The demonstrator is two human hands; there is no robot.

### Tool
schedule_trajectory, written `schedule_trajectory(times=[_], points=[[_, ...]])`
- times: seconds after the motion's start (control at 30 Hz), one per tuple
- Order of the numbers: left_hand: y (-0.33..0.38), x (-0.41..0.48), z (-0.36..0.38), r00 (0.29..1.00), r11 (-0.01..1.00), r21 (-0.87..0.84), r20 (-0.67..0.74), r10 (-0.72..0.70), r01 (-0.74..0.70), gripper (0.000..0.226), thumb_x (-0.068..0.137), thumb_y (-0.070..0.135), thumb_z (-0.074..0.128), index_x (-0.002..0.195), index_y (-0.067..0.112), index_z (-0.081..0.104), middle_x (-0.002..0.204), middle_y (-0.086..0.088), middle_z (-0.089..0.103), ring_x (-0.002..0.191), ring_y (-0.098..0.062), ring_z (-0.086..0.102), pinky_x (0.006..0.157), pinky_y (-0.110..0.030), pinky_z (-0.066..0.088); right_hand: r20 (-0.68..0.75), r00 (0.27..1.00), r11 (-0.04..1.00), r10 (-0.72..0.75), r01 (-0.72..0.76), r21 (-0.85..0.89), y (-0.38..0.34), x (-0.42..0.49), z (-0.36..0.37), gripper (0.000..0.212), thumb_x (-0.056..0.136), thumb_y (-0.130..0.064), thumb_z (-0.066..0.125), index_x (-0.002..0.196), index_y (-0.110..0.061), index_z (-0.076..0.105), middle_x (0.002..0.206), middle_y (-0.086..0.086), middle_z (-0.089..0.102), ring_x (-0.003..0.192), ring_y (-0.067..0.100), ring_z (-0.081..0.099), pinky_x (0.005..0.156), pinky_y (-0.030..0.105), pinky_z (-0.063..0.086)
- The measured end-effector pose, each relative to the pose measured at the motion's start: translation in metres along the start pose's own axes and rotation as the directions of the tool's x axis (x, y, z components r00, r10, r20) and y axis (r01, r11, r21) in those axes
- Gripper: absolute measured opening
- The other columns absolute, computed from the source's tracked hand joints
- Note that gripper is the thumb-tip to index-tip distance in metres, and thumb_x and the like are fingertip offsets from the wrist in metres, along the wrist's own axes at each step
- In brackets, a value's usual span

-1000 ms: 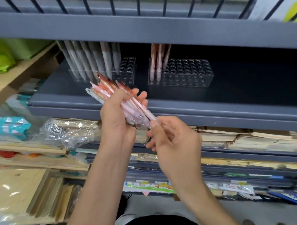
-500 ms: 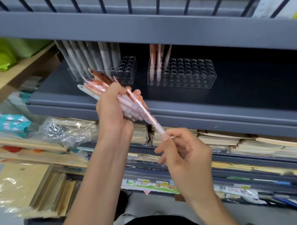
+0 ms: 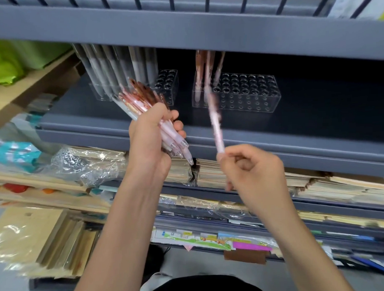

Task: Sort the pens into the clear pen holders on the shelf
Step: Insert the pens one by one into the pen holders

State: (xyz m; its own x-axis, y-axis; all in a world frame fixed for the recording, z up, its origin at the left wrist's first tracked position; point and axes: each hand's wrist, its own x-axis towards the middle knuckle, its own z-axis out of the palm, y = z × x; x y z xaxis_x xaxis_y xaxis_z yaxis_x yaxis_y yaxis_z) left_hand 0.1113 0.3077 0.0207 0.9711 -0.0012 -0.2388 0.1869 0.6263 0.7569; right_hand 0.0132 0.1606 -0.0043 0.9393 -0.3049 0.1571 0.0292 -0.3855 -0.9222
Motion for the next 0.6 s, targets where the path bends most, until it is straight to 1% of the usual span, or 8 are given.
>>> schedule_trajectory(times=[0.03, 0.1, 0.2, 0.3, 0.4, 0.5, 0.53, 0.6], points=[[0.0, 0.001, -0.001, 1.0, 1.0, -0.006, 0.008, -0.005, 0.005, 0.008, 0.082, -0.003, 0.048, 0.082, 0.006, 0.05, 0.065, -0.005, 0.058, 0.049, -0.015, 0.05, 0.046, -0.023, 0.044, -0.034, 0.999, 0.999, 0.025, -0.024, 0.023, -0.001, 0.006, -0.004, 0.004, 0.081, -0.024, 0.07, 0.077, -0.025, 0.07, 0.064, -0.004, 0.068, 0.052, 0.015, 0.065, 0.058, 0.034, 0.058], [0.001, 0.001, -0.002, 1.0, 1.0, 0.0, 0.027, -0.012, 0.012, 0.009, 0.081, -0.002, 0.049, 0.083, 0.007, 0.048, 0.067, -0.005, 0.058, 0.049, -0.015, 0.049, 0.046, -0.023, 0.043, -0.078, 0.996, 0.997, 0.032, -0.027, 0.068, -0.005, 0.022, -0.012, 0.005, 0.079, -0.018, 0.07, 0.082, -0.021, 0.067, 0.067, -0.003, 0.071, 0.054, 0.013, 0.068, 0.057, 0.032, 0.059], [0.002, 0.0, -0.004, 0.999, 1.0, 0.001, 0.046, -0.018, 0.018, 0.011, 0.078, -0.001, 0.05, 0.083, 0.008, 0.047, 0.07, -0.006, 0.057, 0.049, -0.015, 0.048, 0.046, -0.024, 0.043, -0.139, 0.99, 0.987, -0.033, 0.054, 0.15, -0.014, 0.055, -0.025, 0.016, 0.079, -0.011, 0.067, 0.091, -0.017, 0.058, 0.075, 0.0, 0.074, 0.059, 0.018, 0.071, 0.055, 0.028, 0.058], [0.002, 0.0, -0.004, 0.998, 1.0, 0.002, 0.053, -0.022, 0.022, 0.011, 0.078, 0.0, 0.05, 0.085, 0.007, 0.047, 0.07, -0.006, 0.057, 0.049, -0.015, 0.048, 0.046, -0.024, 0.043, -0.203, 0.976, 0.973, -0.084, 0.124, 0.193, -0.025, 0.089, -0.026, 0.01, 0.085, -0.006, 0.063, 0.087, -0.015, 0.059, 0.079, 0.003, 0.075, 0.062, 0.021, 0.071, 0.055, 0.029, 0.056], [0.003, 0.0, -0.004, 0.998, 1.0, 0.011, 0.06, -0.026, 0.025, 0.017, 0.068, 0.003, 0.054, 0.083, 0.007, 0.047, 0.069, -0.006, 0.057, 0.047, -0.015, 0.047, 0.046, -0.023, 0.042, -0.259, 0.963, 0.991, -0.076, 0.102, 0.088, -0.033, 0.123, -0.021, 0.015, 0.088, -0.014, 0.063, 0.075, -0.021, 0.064, 0.077, 0.002, 0.075, 0.063, 0.02, 0.07, 0.061, 0.035, 0.057], [0.003, -0.001, -0.006, 0.997, 0.999, 0.031, 0.066, -0.032, 0.03, 0.019, 0.063, 0.005, 0.054, 0.08, 0.007, 0.047, 0.068, -0.005, 0.058, 0.048, -0.016, 0.048, 0.046, -0.023, 0.042, -0.213, 0.969, 0.986, -0.128, 0.101, -0.132, -0.037, 0.144, -0.017, 0.017, 0.087, -0.027, 0.061, 0.07, -0.026, 0.063, 0.086, 0.001, 0.074, 0.085, 0.022, 0.07, 0.087, 0.041, 0.055], [0.003, -0.001, -0.006, 0.997, 0.999, 0.039, 0.066, -0.036, 0.034, 0.019, 0.062, 0.005, 0.054, 0.08, 0.007, 0.048, 0.068, -0.005, 0.058, 0.048, -0.015, 0.048, 0.046, -0.023, 0.042, -0.186, 0.97, 0.976, -0.158, 0.125, -0.177, -0.038, 0.148, -0.015, 0.019, 0.087, -0.028, 0.06, 0.068, -0.028, 0.062, 0.086, -0.004, 0.072, 0.09, 0.02, 0.069, 0.091, 0.035, 0.053], [0.003, -0.001, -0.007, 0.997, 0.998, 0.048, 0.061, -0.038, 0.035, 0.019, 0.062, 0.006, 0.054, 0.08, 0.007, 0.047, 0.068, -0.004, 0.058, 0.048, -0.015, 0.048, 0.046, -0.023, 0.041, -0.131, 0.974, 0.958, -0.185, 0.149, -0.245, -0.041, 0.154, -0.013, 0.026, 0.087, -0.025, 0.06, 0.063, -0.029, 0.066, 0.076, -0.016, 0.064, 0.087, 0.012, 0.065, 0.081, 0.019, 0.047]])
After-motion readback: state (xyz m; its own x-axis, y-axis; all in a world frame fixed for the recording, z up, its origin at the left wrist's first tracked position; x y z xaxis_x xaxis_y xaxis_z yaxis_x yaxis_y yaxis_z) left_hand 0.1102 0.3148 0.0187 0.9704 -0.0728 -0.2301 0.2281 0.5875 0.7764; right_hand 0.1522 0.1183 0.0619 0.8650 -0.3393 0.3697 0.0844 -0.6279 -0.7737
